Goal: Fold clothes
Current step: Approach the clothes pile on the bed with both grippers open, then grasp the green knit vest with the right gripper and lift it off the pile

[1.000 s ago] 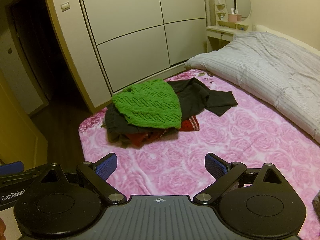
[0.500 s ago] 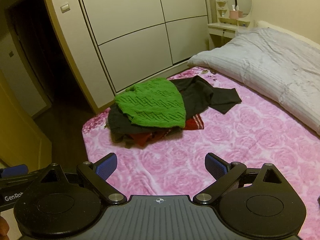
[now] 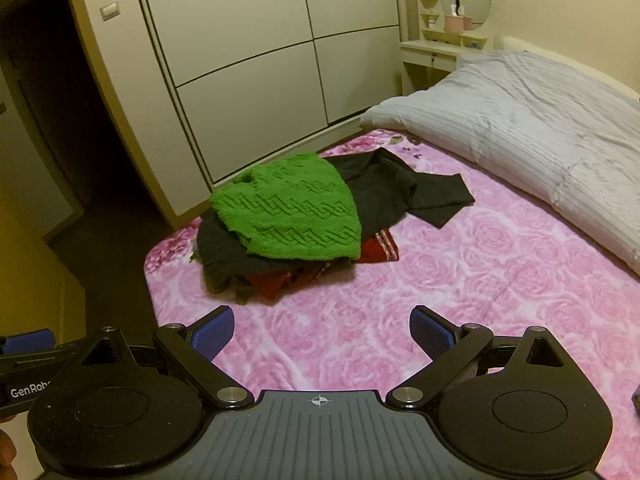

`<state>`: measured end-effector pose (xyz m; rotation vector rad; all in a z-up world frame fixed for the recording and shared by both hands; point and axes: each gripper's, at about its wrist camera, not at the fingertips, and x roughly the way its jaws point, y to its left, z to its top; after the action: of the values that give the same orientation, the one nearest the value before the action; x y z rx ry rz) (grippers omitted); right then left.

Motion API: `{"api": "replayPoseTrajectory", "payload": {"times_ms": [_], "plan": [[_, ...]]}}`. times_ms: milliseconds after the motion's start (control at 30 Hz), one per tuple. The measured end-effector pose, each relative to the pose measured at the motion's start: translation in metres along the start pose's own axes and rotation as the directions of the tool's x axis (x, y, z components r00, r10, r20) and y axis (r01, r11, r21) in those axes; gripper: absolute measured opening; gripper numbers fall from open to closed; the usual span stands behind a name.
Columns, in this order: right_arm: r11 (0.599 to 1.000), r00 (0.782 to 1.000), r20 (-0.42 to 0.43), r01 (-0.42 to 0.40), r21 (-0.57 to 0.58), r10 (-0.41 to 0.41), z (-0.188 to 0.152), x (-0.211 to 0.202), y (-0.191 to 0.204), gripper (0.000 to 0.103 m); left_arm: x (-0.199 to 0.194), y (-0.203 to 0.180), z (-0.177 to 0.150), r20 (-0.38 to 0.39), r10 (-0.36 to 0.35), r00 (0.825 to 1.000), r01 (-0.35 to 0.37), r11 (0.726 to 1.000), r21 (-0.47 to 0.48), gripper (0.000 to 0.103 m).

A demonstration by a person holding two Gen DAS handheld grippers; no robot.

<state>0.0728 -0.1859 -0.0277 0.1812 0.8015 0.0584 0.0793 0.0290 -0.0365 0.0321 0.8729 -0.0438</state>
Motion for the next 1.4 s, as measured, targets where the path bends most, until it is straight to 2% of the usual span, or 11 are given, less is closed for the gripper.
{"api": "replayPoseTrajectory", "payload": {"times_ms": [167,467,600,767,967,1200,1400], "plan": [[1.000,1.000,-0.014,0.020,0.024,-0.020,0.016,0.028,0.009,0.097,0.030,0.014,0.026,-0.022,-0.029,0.999,0.030,0.999,0.024,0.075],[0.998,0.998,-0.060,0.034,0.058,-0.031,0.042,0.088,0.024,0.097,0.089,0.040,0.069,-0.065,-0.037,0.997,0.041,0.997,0.058,0.075],[0.997,0.993,-0.115,0.021,0.078,-0.012,0.047,0.118,0.026,0.097,0.116,0.050,0.079,-0.100,-0.040,0.994,0.046,0.997,0.056,0.075],[0.993,0.978,-0.209,0.008,0.120,0.018,0.047,0.163,0.027,0.096,0.151,0.068,0.089,-0.160,-0.045,0.986,0.053,0.997,0.049,0.075],[0.978,0.965,-0.259,0.011,0.207,0.044,0.060,0.203,0.027,0.096,0.191,0.090,0.118,-0.195,-0.078,0.978,0.088,0.995,0.043,0.075],[0.935,0.962,-0.260,0.018,0.355,0.081,0.085,0.252,0.027,0.096,0.239,0.108,0.159,-0.210,-0.130,0.969,0.145,0.988,0.056,0.075],[0.907,0.965,-0.251,0.035,0.420,0.079,0.102,0.298,0.027,0.096,0.288,0.113,0.194,-0.225,-0.174,0.959,0.192,0.979,0.062,0.075]]}}
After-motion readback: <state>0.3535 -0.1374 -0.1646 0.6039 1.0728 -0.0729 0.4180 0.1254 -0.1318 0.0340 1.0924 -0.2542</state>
